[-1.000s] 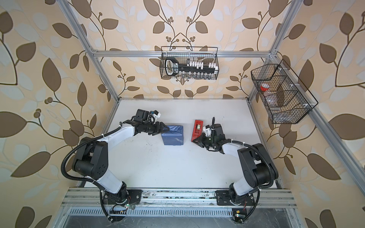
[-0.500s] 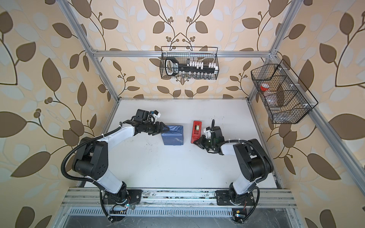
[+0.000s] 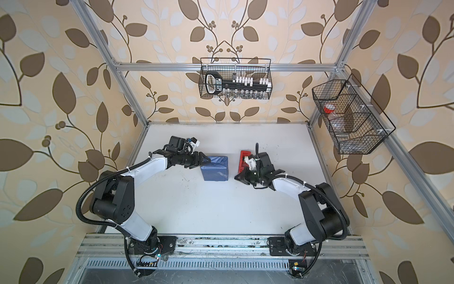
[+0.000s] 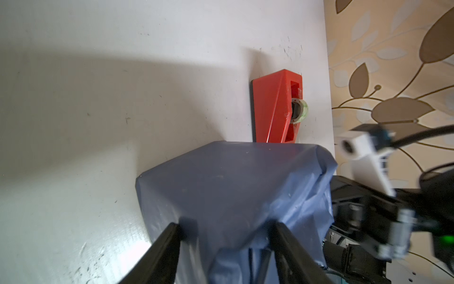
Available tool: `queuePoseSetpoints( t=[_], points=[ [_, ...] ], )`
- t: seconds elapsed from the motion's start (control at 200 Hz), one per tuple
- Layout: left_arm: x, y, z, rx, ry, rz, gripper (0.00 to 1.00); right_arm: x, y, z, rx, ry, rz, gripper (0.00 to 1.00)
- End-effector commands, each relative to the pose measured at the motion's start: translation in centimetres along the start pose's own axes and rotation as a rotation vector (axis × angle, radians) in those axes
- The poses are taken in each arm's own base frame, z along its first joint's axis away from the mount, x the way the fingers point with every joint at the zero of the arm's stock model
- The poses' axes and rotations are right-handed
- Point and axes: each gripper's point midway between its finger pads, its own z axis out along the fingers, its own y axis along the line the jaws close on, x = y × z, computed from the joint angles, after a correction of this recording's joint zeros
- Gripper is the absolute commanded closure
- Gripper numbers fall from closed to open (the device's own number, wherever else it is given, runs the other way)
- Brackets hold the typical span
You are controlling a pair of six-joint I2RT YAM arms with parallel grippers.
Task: Wrap a gift box in wrapping paper
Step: Tear off the tape with the cutter, then stick the wrapping paper to the gift box.
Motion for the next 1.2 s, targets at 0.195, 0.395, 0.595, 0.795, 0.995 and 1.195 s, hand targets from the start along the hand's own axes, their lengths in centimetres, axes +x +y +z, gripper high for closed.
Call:
queuePoseSetpoints(
  t=[0.195, 0.395, 0.595, 0.795, 0.995, 1.195],
  points=[
    [4.1, 4.5, 0.8, -0.176, 0.118, -0.077, 0.39, -4.4, 10.7, 2.9, -0.153, 0.057, -0.012, 1.00],
    [4.1, 4.6, 0.8, -0.177, 0.118, -0.077, 0.39, -3.9, 10.0, 5.5, -0.132, 0.093, 0.077, 1.00],
    [4.1, 4.7, 1.1, -0.175, 0.125, -0.090, 0.39, -1.5, 6.2, 6.8, -0.052, 0.134, 0.153, 1.00],
    [4.3, 4.8, 1.1, -0.177, 0.128, -0.095, 0.39, -1.3, 4.1, 8.2, -0.004, 0.144, 0.187, 1.00],
    [4.1, 4.6, 1.0, -0.175, 0.123, -0.089, 0.39, 0.4, 1.0, 8.2, 0.084, 0.165, 0.228, 1.00],
    [3.6, 3.7, 0.5, -0.150, 0.112, -0.066, 0.38, 1.4, -1.8, 8.2, 0.160, 0.172, 0.275, 1.00]
  ],
)
